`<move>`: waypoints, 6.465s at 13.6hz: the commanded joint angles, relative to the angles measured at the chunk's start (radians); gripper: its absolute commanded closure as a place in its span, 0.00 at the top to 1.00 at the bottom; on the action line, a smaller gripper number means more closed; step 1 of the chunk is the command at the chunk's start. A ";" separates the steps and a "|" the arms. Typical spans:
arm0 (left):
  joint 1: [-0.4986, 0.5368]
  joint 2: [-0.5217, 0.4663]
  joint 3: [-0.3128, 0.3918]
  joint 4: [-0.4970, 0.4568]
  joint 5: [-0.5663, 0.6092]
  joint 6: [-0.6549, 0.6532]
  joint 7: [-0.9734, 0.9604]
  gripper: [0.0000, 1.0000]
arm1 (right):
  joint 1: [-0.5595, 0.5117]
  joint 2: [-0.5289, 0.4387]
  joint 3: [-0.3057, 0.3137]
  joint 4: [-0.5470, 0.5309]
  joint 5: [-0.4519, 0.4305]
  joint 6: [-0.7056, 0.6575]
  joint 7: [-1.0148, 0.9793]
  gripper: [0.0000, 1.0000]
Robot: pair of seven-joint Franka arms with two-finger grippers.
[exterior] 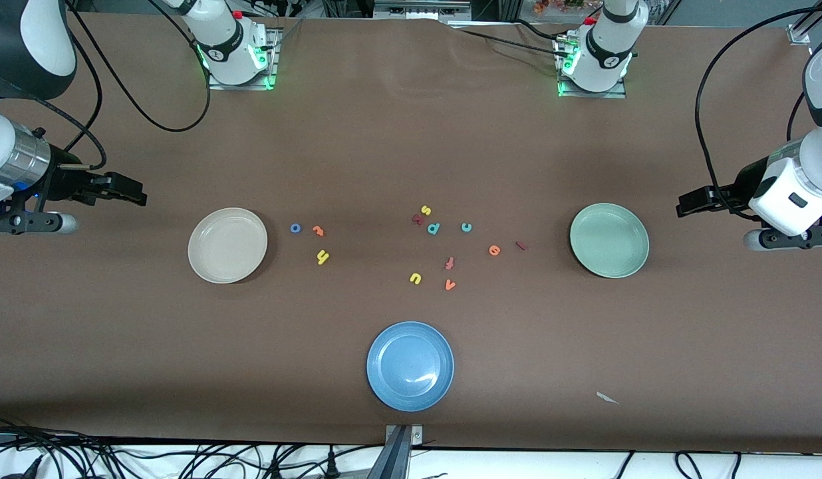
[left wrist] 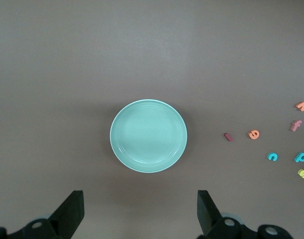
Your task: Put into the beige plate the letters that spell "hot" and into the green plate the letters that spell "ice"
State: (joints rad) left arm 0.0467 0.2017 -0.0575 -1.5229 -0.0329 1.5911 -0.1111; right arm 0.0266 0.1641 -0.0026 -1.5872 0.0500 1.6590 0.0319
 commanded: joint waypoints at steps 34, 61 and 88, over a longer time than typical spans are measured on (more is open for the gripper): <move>-0.314 0.289 -0.030 -0.416 -0.114 0.636 -1.000 0.97 | 0.153 0.167 0.113 -0.309 -0.013 0.577 0.098 1.00; -0.352 0.387 -0.033 -0.434 -0.117 0.869 -1.058 0.00 | 0.162 0.265 0.199 -0.651 -0.145 1.062 0.269 0.91; 0.039 0.249 -0.028 -0.464 0.008 0.451 -0.164 0.00 | 0.164 0.243 0.193 -0.657 -0.164 1.049 0.264 0.16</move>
State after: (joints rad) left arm 0.0786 0.4506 -0.0787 -1.9637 -0.0424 2.0096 -0.2932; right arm 0.1937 0.4457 0.1878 -2.2230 -0.0927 2.7029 0.2814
